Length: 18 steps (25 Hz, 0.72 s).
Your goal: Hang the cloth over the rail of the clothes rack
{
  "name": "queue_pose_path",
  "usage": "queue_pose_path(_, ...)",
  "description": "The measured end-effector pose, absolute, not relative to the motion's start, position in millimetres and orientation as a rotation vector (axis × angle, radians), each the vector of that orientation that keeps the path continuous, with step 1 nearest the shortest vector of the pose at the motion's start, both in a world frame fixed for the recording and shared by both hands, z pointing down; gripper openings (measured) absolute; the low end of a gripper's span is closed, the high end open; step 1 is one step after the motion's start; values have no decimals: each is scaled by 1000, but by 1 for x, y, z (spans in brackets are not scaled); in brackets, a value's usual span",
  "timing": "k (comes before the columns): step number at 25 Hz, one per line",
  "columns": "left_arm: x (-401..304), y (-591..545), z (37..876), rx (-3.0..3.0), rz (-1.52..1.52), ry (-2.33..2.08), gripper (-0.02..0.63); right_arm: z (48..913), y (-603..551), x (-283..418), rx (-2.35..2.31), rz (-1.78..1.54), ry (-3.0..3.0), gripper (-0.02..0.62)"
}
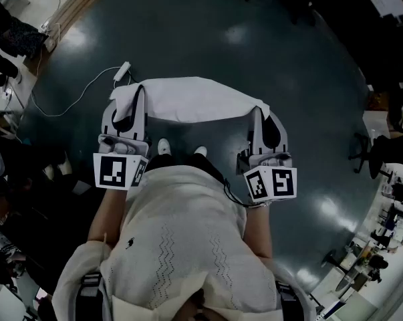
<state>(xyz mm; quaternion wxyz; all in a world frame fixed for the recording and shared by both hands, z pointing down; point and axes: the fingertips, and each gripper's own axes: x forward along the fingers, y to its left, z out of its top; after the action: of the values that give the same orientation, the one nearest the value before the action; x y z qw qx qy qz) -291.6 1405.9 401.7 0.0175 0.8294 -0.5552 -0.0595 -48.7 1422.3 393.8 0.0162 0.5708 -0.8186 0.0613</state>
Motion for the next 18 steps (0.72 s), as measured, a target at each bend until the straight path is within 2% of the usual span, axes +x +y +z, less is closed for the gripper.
queue_pose_path(8, -315, 1385, 386, 2554, -175, -1783, 15, 392, 1394, -58, 1766, 254, -2562, 21)
queue_pose_path(13, -338, 1343, 410, 2530, -109, -1793, 15, 414, 1349, -84, 1724, 280, -2579, 21)
queue_pose_path(18, -321, 1279, 424, 2525, -48, -1804, 15, 436, 1276, -70, 1707, 340, -2602, 21)
